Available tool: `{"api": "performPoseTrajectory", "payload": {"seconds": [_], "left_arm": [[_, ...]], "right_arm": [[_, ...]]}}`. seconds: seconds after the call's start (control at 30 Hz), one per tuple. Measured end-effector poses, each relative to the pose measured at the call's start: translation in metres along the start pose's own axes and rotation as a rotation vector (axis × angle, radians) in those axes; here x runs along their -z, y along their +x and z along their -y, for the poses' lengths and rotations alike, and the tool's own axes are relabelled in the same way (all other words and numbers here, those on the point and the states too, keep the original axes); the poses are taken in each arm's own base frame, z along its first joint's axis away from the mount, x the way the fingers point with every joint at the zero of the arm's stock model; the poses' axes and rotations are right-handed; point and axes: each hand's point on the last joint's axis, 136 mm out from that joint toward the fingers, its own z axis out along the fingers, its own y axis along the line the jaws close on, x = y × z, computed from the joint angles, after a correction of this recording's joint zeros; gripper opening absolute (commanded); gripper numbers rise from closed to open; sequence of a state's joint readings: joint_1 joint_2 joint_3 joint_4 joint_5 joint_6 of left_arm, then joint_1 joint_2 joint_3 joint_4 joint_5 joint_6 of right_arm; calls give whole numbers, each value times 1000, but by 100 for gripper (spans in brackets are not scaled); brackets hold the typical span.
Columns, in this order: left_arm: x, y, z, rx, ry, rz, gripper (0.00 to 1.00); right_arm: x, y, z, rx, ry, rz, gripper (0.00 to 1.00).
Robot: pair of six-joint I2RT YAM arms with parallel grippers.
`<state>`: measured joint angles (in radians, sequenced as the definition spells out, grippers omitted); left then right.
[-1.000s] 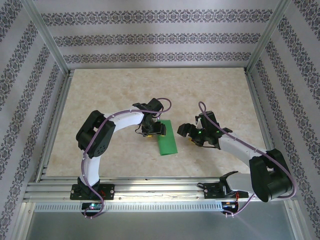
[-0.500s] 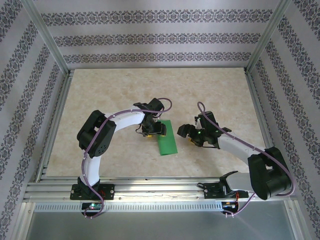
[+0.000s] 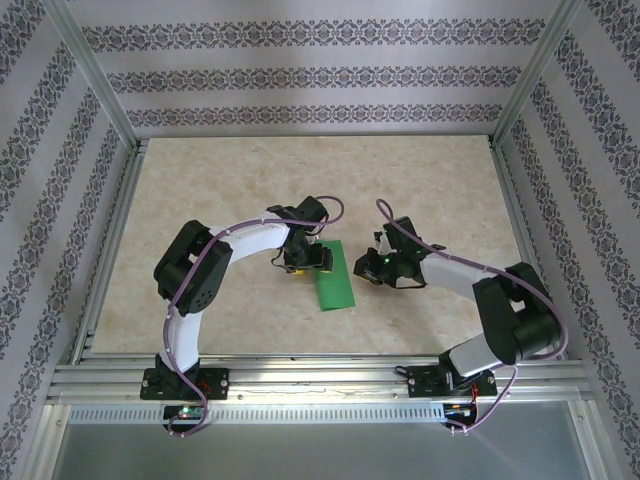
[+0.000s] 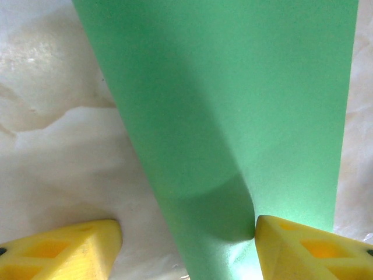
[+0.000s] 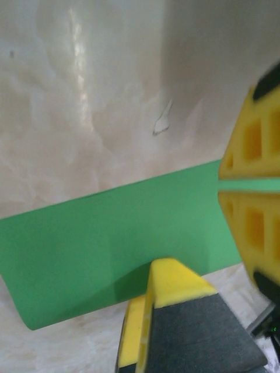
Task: Fold a paper plane with a square sheet of paper (pick it up from the middle)
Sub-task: Hold the square sheet of paper at the center of the table.
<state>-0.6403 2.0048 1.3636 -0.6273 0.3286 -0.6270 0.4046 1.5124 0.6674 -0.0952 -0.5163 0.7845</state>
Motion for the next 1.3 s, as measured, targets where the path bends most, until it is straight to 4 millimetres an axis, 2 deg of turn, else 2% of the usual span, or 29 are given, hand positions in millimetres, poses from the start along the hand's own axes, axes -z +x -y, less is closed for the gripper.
{"api": "performPoseTrajectory", "payload": {"seconds": [0.07,0.27,0.57,0.77,1.0,1.3], "left_arm": [[0,0,0,0,0,0,65],[0,0,0,0,0,0,65],[0,0,0,0,-1,0,65],[0,0,0,0,-1,0,65],[2,0,1,-1,8,5,66],[16,0,4,16,56,84,68]], "right_arm": [[-7,-2,-5,8,-7,-13,0],[-24,-6,-14,26,-19,-44,0],[-39,-10,-17,32,-10,-72,0],[-45,-9,-8,41,26,-91,0],[-48,-8,-8,91,43,-98,0],[-50,-6,-9,78,56,-75,0]]}}
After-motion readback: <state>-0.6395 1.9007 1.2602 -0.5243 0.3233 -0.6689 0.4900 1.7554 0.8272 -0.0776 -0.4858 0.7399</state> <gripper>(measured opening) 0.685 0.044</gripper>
